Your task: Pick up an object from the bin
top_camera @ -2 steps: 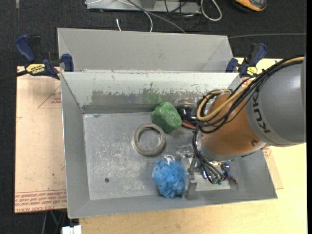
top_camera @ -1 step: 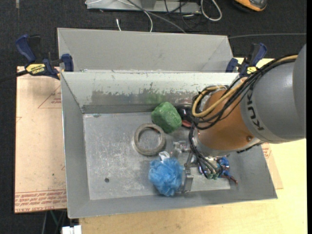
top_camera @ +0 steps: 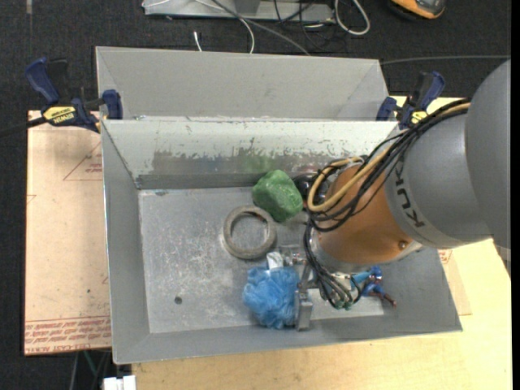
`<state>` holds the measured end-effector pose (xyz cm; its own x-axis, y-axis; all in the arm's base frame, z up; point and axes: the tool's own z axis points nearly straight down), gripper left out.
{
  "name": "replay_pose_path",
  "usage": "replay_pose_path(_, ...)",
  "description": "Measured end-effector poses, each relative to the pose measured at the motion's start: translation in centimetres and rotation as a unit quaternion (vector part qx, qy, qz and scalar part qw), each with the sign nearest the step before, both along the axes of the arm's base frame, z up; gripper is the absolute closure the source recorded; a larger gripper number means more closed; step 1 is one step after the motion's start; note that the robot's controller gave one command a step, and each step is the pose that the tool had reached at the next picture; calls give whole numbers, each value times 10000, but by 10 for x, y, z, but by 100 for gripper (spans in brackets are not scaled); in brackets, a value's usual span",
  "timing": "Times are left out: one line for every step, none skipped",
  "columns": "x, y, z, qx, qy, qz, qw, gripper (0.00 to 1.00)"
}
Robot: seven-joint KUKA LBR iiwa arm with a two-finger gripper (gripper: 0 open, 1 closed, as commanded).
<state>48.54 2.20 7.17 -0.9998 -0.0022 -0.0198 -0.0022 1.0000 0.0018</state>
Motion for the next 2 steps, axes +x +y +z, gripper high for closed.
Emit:
replay_pose_path(40,23,18,31,18,-1552,9879,0)
replay_pose_path(29,26,0,9,-19,-331,9995,0)
